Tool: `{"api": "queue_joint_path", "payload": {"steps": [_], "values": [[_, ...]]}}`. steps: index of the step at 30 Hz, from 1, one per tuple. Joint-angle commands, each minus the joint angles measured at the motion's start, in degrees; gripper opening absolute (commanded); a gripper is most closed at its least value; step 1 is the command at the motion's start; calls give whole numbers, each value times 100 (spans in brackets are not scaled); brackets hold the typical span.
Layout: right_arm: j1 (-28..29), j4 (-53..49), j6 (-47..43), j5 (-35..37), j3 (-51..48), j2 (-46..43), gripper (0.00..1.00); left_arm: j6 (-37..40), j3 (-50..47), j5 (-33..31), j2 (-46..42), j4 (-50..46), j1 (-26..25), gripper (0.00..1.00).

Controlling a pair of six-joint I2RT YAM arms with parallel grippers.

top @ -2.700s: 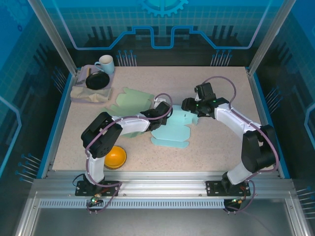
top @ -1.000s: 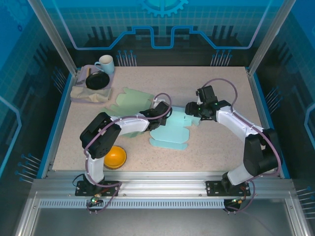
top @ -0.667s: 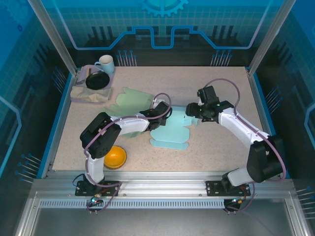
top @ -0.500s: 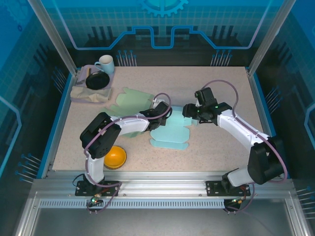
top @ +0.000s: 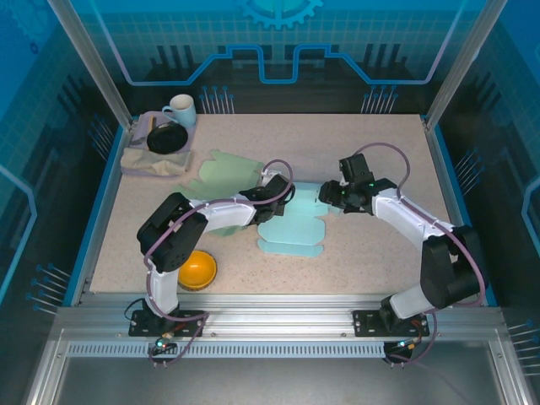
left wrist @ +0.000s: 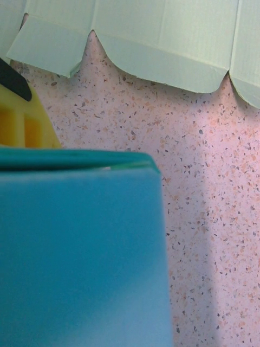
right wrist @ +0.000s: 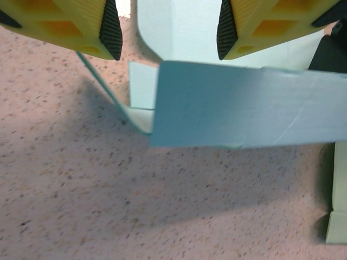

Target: Fold the paper box

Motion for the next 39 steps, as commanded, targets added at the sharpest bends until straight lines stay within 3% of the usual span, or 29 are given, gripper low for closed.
{"api": "queue_joint_path", "payload": {"steps": [1,11,19,35,39], "values": [[-231,343,-41,-119,-153,27,51,-31,31,62,-109,-35,33,0],[-506,1977,167,-1241,-534,159,51,-36,36,181,-37,-10,34,0],[-943,3306,847,-2021,-1177,177,51,-68,49,191,5,-31,30,0],[-1031,3193,794,-1829,-1039,503,51,-129,110,253,51,-71,30,0],[-1148,3708,968,-2015,-1203,485,51,-102,117,229,47,-94,31,0]]}}
